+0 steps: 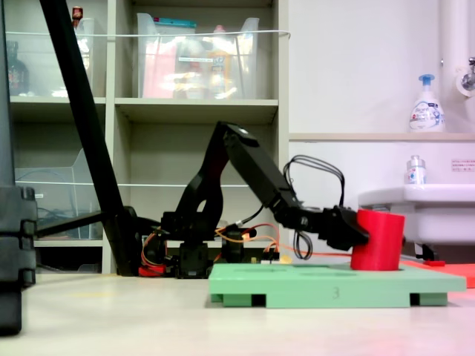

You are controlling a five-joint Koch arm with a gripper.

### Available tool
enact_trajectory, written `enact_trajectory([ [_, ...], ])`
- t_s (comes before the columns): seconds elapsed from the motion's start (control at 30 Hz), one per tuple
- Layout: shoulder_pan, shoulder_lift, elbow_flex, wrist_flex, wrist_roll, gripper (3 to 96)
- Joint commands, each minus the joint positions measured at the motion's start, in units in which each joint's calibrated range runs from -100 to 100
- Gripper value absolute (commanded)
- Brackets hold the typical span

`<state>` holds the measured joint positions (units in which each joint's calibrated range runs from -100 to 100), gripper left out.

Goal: Put the cylinder block into the corresponding hole

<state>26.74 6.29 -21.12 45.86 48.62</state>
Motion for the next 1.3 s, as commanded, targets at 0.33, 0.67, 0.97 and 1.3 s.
enact_trajectory([
  [0.33,0.9,8.2,9.2,6.8,-0.2,30.9],
  [0.67,0.7,-1.0,-1.1,3.7,-0.3,67.4],
  [0.97,-0.2,-33.0,-13.0,-3.6,-2.8,96.0],
  [1.3,-9.1,-86.6,1.6,-53.0,-17.8,49.0],
])
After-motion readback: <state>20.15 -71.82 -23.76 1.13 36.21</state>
